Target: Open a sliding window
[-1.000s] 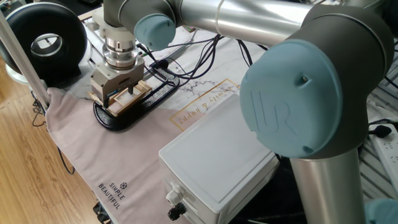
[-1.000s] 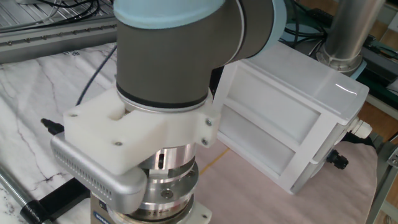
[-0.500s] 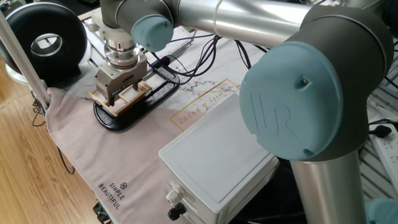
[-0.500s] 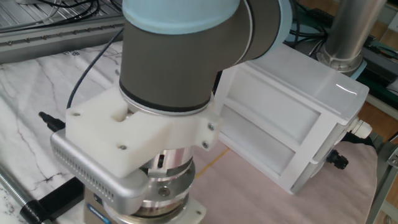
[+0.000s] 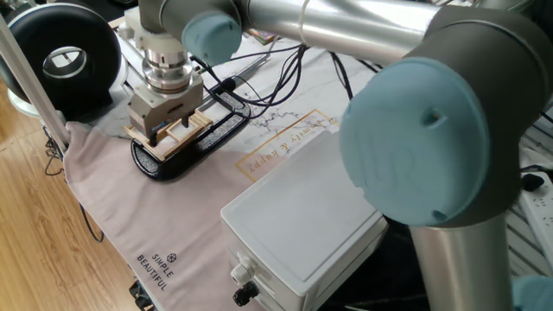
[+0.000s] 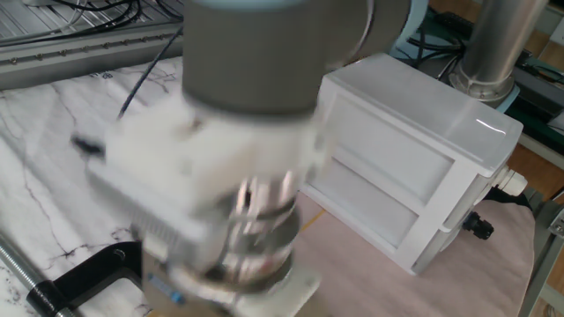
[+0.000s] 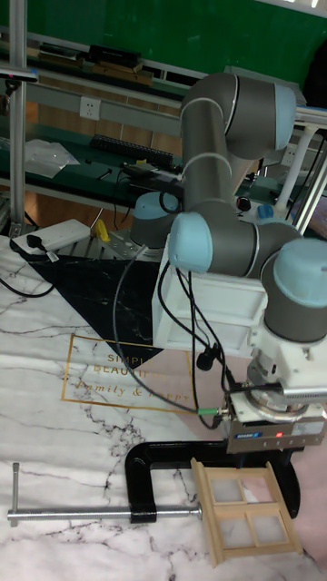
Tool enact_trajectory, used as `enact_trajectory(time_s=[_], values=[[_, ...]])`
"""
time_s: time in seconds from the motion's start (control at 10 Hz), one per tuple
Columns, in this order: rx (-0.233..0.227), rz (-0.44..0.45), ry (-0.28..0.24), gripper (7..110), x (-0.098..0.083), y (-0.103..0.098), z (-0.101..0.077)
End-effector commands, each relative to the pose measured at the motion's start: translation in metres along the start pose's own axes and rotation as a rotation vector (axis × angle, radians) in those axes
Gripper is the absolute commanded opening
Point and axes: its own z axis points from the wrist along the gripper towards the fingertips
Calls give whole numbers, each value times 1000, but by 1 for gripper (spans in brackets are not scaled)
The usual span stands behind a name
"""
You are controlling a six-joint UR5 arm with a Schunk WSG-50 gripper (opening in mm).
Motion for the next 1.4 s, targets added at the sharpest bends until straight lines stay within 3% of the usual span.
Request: enact_trajectory(time_s=[0.0,0.1,0.4,0.5,0.7,1.0,1.3], values=[[-80,43,-14,66,16,29,-50],[-114,76,-31,66,17,37,-58],[-8,-2,-141,66,-9,3,-56],[22,-33,-156,66,-18,-6,-56],[17,-36,-146,66,-26,-5,-52],[60,-60,-115,66,-23,-19,-48],[48,-66,-105,66,-25,-19,-47]])
